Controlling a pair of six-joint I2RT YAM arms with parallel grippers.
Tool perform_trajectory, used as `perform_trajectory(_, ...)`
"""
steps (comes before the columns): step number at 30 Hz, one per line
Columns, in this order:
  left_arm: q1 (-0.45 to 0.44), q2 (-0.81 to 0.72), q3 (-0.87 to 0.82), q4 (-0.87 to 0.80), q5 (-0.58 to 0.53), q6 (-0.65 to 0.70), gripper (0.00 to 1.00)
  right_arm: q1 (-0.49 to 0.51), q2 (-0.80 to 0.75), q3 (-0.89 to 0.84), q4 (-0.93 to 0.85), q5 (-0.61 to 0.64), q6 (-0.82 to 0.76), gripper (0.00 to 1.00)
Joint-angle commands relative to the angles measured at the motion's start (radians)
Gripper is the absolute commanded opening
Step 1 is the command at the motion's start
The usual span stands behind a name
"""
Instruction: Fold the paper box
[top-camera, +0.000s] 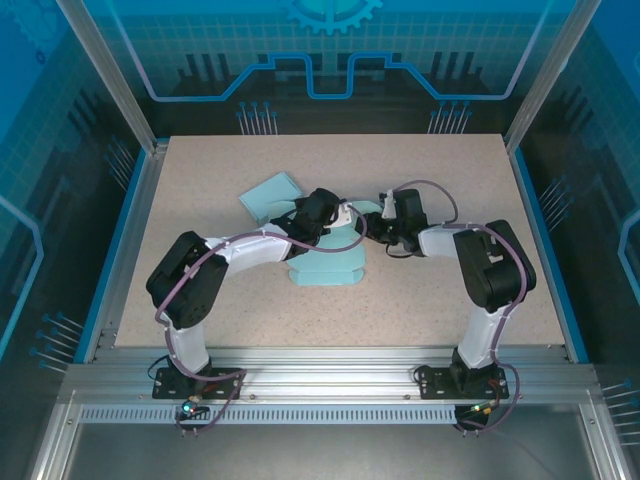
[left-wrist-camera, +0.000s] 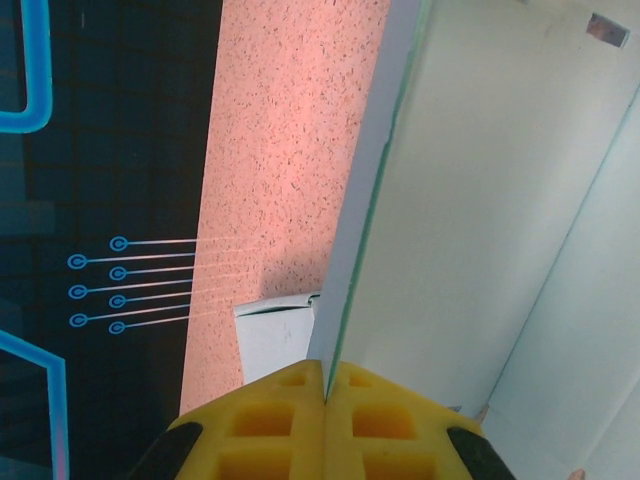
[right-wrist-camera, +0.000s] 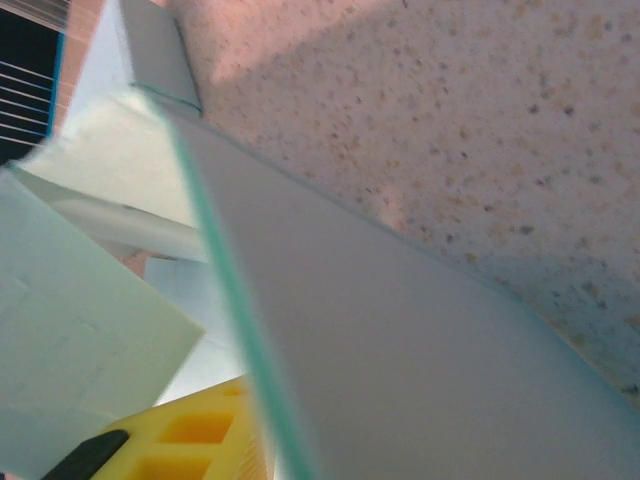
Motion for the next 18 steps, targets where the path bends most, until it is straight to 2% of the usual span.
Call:
perform_trajectory(1,0.007,0.011,-0.018,-0.051,0.063,-0.088,0.0,0.014,-0.056,0.006,-0.121,0.076,-0.002,0.33)
perform_trajectory(9,0.068,-0.125,-0.073,-0.049,0.227,-0.156,0.0,0.008,-0.092,0.01,-0.199,0.149,-0.054,0.37)
perform_trajectory(18,0.084,-0.141,-0.075,-0.071,0.264,-0.15,0.0,0.006,-0.067,0.041,-0.146,0.114,-0.092,0.39)
